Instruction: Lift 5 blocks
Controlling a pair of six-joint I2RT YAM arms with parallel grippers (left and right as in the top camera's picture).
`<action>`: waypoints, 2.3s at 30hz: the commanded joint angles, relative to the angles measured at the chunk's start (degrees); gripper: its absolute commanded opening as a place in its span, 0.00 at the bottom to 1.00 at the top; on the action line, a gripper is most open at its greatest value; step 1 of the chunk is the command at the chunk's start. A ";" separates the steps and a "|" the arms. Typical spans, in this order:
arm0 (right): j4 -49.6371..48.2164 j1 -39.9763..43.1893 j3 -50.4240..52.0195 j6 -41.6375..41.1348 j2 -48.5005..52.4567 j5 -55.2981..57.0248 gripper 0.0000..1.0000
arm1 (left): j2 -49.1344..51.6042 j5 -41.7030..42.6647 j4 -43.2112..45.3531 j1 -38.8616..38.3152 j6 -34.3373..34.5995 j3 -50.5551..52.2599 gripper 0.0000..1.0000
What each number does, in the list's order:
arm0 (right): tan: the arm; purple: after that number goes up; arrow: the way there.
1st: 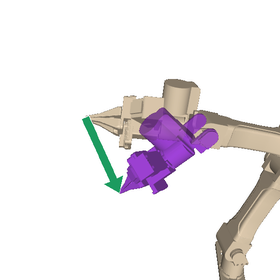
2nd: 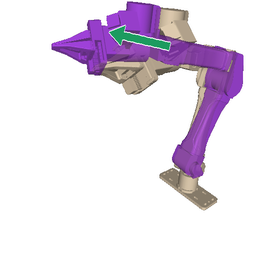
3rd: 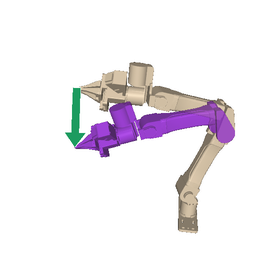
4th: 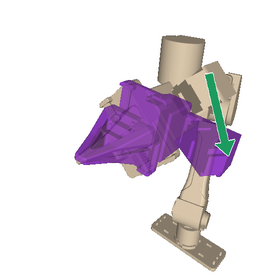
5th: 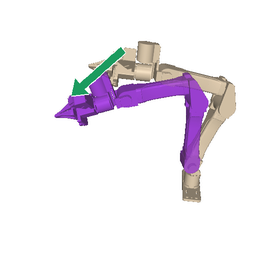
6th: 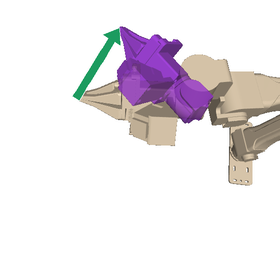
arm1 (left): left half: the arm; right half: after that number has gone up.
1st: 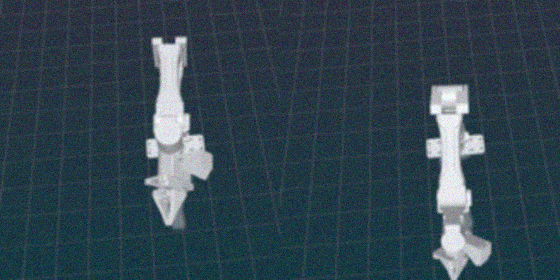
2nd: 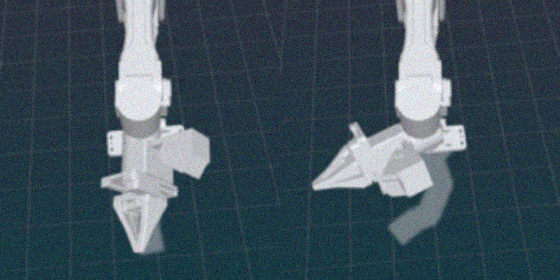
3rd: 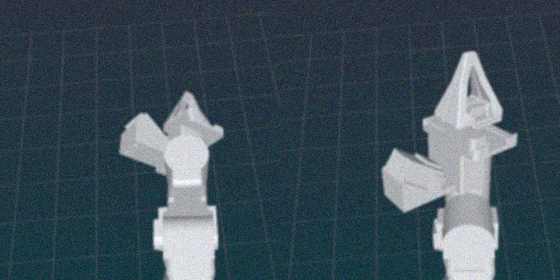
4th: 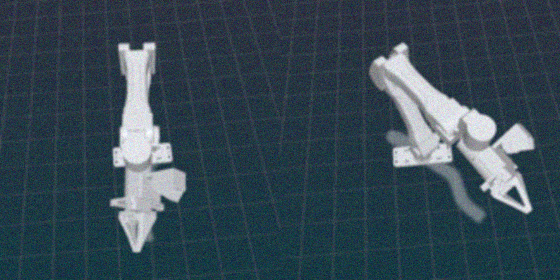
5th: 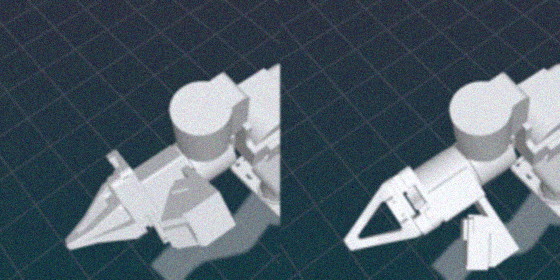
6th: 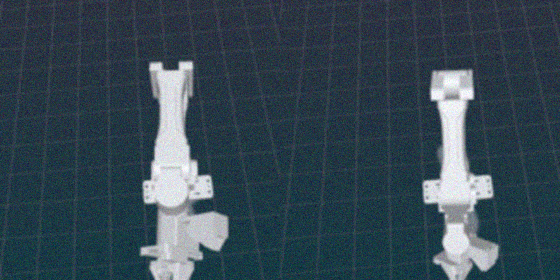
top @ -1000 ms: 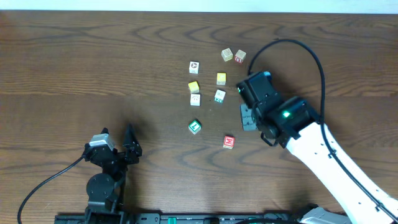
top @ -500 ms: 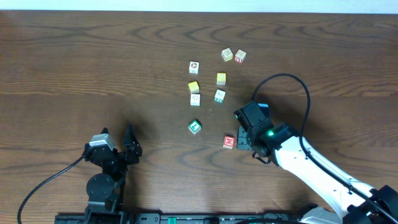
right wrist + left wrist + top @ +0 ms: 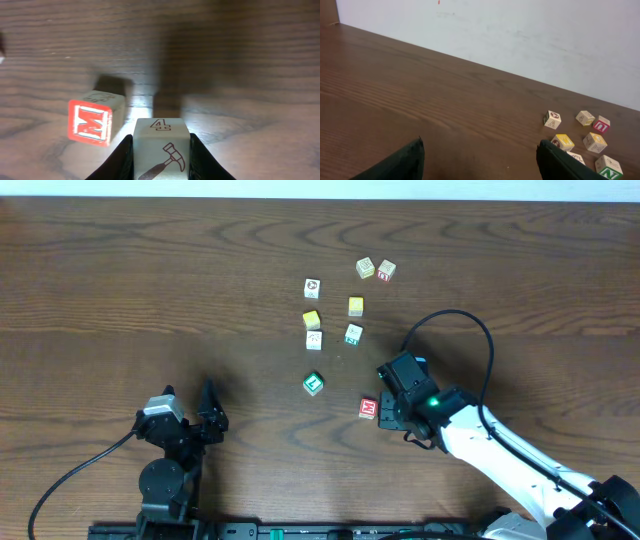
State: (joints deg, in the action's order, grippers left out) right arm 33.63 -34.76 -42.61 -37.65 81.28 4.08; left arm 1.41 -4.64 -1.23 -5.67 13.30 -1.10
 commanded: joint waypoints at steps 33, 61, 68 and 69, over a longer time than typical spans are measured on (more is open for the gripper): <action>-5.22 -3.76 0.37 2.95 5.77 4.04 0.22 | 0.07 -0.96 -2.58 -0.07 -0.11 0.87 0.72; -6.01 -3.76 0.37 -2.82 7.30 4.35 0.51 | 0.07 -0.98 -2.58 -0.07 -0.11 0.87 0.72; -6.03 -3.67 0.37 -2.78 7.28 6.23 0.56 | 0.07 -0.98 -2.58 -0.07 -0.11 0.87 0.72; -6.05 -3.69 0.37 -2.78 7.28 6.67 0.56 | 0.07 -0.98 -2.58 -0.09 -0.11 0.87 0.72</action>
State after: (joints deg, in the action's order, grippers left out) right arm 27.57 -37.74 -42.57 -40.10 88.14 8.23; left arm 1.41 -4.64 -1.23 -5.67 13.30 -1.10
